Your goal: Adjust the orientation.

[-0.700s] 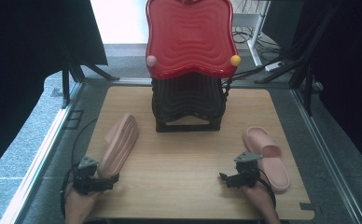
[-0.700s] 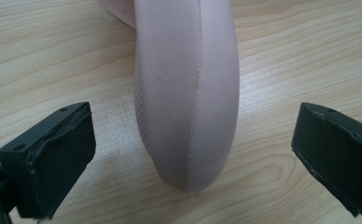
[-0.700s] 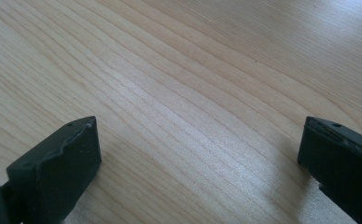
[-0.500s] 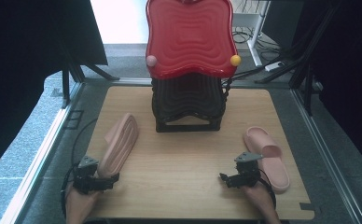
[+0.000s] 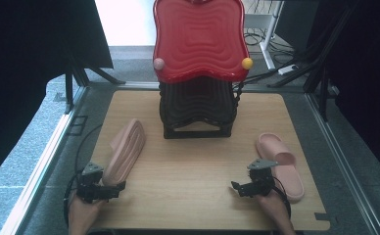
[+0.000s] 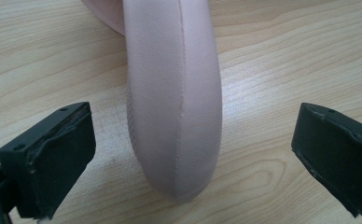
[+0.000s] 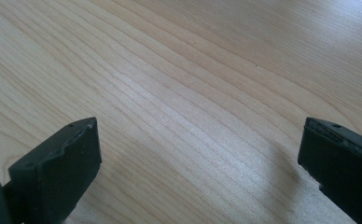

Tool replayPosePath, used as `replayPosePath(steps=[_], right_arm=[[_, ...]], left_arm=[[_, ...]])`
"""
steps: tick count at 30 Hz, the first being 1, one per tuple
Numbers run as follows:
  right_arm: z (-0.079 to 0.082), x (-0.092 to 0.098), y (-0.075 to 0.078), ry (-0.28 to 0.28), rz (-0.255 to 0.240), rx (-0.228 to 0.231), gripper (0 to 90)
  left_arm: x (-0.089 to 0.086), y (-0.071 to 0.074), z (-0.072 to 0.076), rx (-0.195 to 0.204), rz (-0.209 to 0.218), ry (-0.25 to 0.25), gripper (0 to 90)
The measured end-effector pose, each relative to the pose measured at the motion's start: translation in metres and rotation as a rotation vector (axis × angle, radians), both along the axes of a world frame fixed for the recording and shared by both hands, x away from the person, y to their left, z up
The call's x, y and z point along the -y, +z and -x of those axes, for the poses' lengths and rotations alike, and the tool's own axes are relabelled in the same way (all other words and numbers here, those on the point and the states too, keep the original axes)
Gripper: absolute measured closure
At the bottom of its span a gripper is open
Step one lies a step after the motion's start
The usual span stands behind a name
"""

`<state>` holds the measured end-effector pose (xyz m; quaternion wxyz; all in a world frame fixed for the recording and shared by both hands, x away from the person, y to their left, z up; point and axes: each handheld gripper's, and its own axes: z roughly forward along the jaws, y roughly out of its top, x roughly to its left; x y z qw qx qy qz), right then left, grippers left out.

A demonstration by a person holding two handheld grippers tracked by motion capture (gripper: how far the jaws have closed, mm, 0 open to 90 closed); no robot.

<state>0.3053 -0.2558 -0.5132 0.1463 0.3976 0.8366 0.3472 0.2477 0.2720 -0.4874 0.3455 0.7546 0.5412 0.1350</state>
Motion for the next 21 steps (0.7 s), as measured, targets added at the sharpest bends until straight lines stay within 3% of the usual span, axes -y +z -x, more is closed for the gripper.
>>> replayPosePath(steps=[9, 13, 18, 21], right_arm=[[0.001, -0.002, 0.002, 0.005, 0.001, -0.007, 0.0], [0.001, -0.001, 0.004, 0.001, -0.022, -0.014, 0.2], [0.003, -0.002, 0.006, 0.009, -0.004, -0.010, 0.2], [0.003, -0.002, 0.006, 0.010, -0.004, -0.009, 0.2]], left_arm=[[-0.002, 0.016, -0.006, 0.003, 0.009, -0.002, 1.4], [-0.004, 0.023, -0.012, -0.005, 0.008, -0.011, 1.9], [-0.009, 0.033, -0.020, -0.013, 0.019, -0.015, 1.9], [-0.012, 0.040, -0.026, -0.018, 0.000, -0.023, 1.7]])
